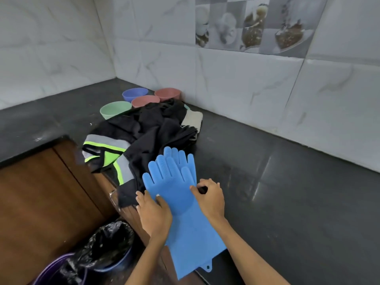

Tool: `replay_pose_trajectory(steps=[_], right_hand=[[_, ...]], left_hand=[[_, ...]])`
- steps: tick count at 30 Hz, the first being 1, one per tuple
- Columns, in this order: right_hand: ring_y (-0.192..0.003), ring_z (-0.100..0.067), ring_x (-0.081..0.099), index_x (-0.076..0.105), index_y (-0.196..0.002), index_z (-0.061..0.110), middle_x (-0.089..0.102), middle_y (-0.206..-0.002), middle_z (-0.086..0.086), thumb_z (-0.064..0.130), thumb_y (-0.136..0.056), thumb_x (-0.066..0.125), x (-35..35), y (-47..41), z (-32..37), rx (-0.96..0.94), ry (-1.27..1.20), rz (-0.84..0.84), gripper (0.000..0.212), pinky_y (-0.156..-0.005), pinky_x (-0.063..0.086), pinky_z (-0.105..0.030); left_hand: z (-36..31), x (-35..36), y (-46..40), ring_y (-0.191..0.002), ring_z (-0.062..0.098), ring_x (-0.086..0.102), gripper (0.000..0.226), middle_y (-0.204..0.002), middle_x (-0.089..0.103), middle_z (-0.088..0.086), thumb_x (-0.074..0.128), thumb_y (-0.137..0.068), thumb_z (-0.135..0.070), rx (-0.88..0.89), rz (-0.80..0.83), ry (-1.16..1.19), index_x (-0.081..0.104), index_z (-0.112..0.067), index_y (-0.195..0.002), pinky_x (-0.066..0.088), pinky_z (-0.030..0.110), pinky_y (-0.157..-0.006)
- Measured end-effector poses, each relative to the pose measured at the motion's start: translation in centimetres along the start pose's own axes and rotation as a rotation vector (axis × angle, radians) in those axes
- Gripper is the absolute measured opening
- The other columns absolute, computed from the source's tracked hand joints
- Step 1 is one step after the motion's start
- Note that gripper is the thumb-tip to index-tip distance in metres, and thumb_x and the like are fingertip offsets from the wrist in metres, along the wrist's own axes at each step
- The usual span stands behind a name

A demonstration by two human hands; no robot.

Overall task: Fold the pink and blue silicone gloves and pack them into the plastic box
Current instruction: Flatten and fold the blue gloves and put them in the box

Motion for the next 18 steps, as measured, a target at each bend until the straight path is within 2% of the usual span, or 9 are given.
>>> replay_pose_trajectory(steps=[2,4,7,9,11,14,18], right_hand=[[-0.104,-0.016,0.061,0.068,-0.082,0.013,0.068,-0.088,0.001,0.028,-0.082,0.07,-0.1,0.0,0.1,-0.032,-0.001,-0.011,0.015,-0.12,0.014,-0.039],[-0.115,-0.016,0.058,0.068,-0.078,0.014,0.066,-0.08,0.001,0.025,-0.084,0.067,0.0,0.0,0.0,-0.031,-0.002,0.01,0.013,-0.121,0.011,-0.04],[-0.132,-0.016,0.045,0.056,-0.064,0.016,0.062,-0.064,0.0,0.022,-0.091,0.057,0.4,0.0,-0.3,-0.009,0.022,0.066,0.027,-0.121,0.005,-0.033],[-0.133,-0.015,0.043,0.055,-0.066,0.015,0.064,-0.07,-0.001,0.023,-0.092,0.053,0.2,0.0,-0.5,0.0,0.022,0.074,0.027,-0.119,0.006,-0.031],[-0.13,-0.012,0.045,0.056,-0.069,0.015,0.067,-0.087,0.0,0.025,-0.092,0.053,-0.4,0.1,-0.8,0.018,-0.004,0.061,0.025,-0.119,0.009,-0.03],[-0.128,-0.008,0.047,0.054,-0.069,0.022,0.063,-0.096,0.008,0.028,-0.092,0.052,-1.8,0.2,-1.8,0.057,-0.031,0.021,0.024,-0.118,0.017,-0.031],[-0.126,-0.004,0.047,0.062,-0.077,0.021,0.064,-0.098,0.011,0.031,-0.091,0.052,-4.8,0.5,-3.6,0.099,0.022,-0.078,0.021,-0.115,0.026,-0.03]], left_hand=[[0.0,-0.3,-0.1,-0.139,0.037,0.029,0.041,-0.154,0.025,0.015,0.044,-0.097,-0.019,-0.011,-0.044,0.04,0.044,-0.003,-0.135,0.039,0.055,-0.102],[-0.2,-0.8,-0.2,-0.127,0.039,0.039,0.037,-0.141,0.043,0.018,0.051,-0.094,-0.019,-0.023,-0.116,-0.026,0.05,-0.004,-0.128,0.038,0.053,-0.098],[0.2,-0.8,-0.4,-0.113,0.038,0.047,0.031,-0.117,0.059,0.017,0.052,-0.092,-0.026,-0.089,-0.134,-0.123,0.053,-0.009,-0.117,0.033,0.049,-0.093],[0.4,-0.7,-0.6,-0.107,0.035,0.051,0.026,-0.107,0.065,0.014,0.049,-0.093,-0.029,-0.083,-0.135,-0.145,0.054,-0.009,-0.11,0.032,0.046,-0.09],[0.2,-0.8,-0.7,-0.104,0.034,0.05,0.022,-0.101,0.067,0.013,0.045,-0.095,-0.026,-0.046,-0.161,-0.142,0.057,-0.01,-0.105,0.031,0.045,-0.088],[-0.9,-0.3,-0.3,-0.104,0.036,0.049,0.022,-0.105,0.064,0.015,0.043,-0.096,-0.02,0.02,-0.185,-0.174,0.06,-0.008,-0.105,0.032,0.046,-0.087],[-2.5,0.8,0.8,-0.103,0.041,0.048,0.029,-0.11,0.055,0.026,0.056,-0.091,-0.018,0.082,-0.18,-0.26,0.053,0.002,-0.112,0.035,0.048,-0.081]])
Point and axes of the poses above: each hand's wrist, its own y-axis away from the middle knuckle, its own x-axis out of the palm, z = x × y, the point moved 7 cm from there along -y, towards the middle knuckle
